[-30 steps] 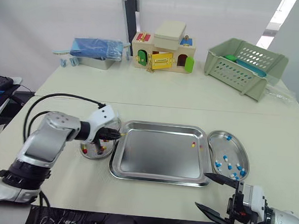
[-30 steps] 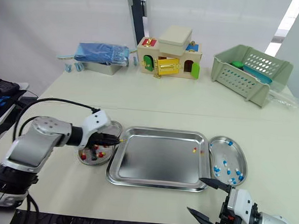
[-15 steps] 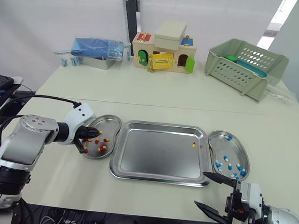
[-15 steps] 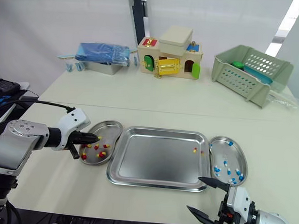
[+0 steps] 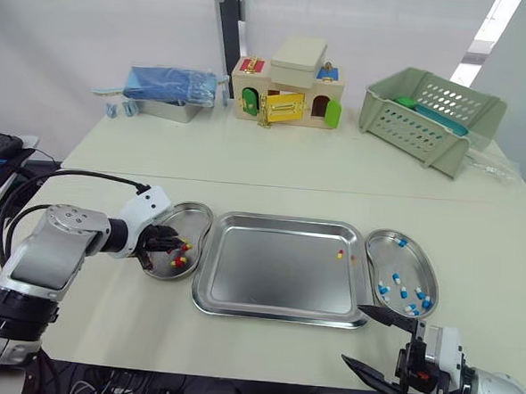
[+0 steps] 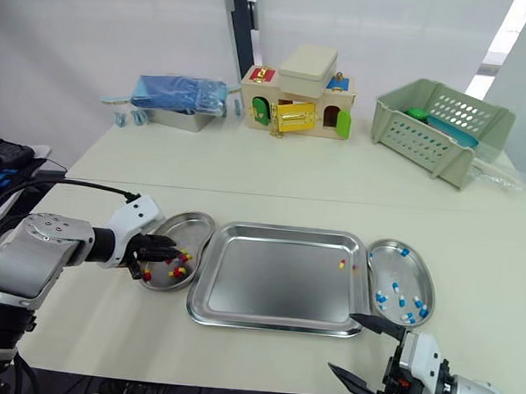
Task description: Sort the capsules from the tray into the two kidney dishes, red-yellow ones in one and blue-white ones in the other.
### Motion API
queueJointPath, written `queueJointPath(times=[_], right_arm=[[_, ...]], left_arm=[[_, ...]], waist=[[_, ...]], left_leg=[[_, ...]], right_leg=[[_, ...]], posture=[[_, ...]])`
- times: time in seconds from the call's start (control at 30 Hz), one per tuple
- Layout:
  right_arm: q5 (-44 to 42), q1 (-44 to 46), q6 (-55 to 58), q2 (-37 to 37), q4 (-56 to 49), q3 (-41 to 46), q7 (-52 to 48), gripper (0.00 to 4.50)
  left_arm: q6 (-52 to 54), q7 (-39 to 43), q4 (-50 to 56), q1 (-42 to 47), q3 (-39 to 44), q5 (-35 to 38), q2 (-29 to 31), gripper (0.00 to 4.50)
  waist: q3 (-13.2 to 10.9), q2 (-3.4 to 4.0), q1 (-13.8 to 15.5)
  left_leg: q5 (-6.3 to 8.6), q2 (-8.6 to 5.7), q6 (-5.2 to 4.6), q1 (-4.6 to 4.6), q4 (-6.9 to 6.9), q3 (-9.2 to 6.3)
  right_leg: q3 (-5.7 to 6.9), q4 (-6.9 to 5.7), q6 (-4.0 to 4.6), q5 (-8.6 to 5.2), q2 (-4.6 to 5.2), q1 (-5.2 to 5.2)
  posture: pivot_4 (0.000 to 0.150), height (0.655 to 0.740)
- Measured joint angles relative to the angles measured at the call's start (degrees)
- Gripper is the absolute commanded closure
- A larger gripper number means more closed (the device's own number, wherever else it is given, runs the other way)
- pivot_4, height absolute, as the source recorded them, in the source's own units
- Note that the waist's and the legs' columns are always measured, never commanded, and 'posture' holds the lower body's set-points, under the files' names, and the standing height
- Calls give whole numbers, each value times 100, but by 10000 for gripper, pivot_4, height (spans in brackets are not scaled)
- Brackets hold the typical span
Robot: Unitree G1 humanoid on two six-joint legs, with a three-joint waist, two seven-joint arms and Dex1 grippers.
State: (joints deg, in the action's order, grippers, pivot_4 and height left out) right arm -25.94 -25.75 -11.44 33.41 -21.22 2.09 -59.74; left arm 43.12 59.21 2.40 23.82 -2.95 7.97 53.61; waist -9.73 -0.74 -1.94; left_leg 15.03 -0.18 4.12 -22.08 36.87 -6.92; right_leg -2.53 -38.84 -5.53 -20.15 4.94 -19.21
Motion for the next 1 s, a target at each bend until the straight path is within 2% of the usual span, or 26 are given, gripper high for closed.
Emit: queueJointPath(times=[0.2, 0.23, 0.63, 0.83, 1.0], right_arm=[[5, 34, -59, -9, 2, 0, 12, 0], [7, 32, -64, -10, 2, 0, 13, 0], [8, -63, -172, 36, -4, 18, 14, 0], [-199, -60, 180, 486, -389, 570, 116, 0], [-832, -197, 1350, 1077, -830, 1667, 541, 0]], left_arm=[[17, -17, 1, 13, -19, 42, -11, 2345], [17, -29, 0, 13, -25, 41, -11, 245], [-9, -36, -50, 5, -58, 226, -10, 245], [-183, 288, 262, -440, 996, 895, 279, 245], [-297, 531, 396, -1422, 2217, 1263, 556, 245]], waist=[[0, 0, -3], [0, 0, -2], [0, 0, 0], [-1, 1, -45], [-1, 0, -33]], left_leg=[[0, 0, 0, 0, 0, 0], [0, 0, 0, 0, 0, 0], [0, 0, 0, 0, 0, 0], [0, 3, 0, 3, -3, 2], [0, 4, -1, 3, -6, 1]], right_leg=[[0, -1, 0, 0, 0, 0], [0, -1, 0, 0, 0, 0], [0, -1, 0, 0, 0, 0], [-4, -4, 2, -1, -1, -1], [0, -4, 7, -4, 0, 1]], posture=[[1500, 7400], [1500, 7400], [1500, 7400], [1500, 7400], [1500, 7400]])
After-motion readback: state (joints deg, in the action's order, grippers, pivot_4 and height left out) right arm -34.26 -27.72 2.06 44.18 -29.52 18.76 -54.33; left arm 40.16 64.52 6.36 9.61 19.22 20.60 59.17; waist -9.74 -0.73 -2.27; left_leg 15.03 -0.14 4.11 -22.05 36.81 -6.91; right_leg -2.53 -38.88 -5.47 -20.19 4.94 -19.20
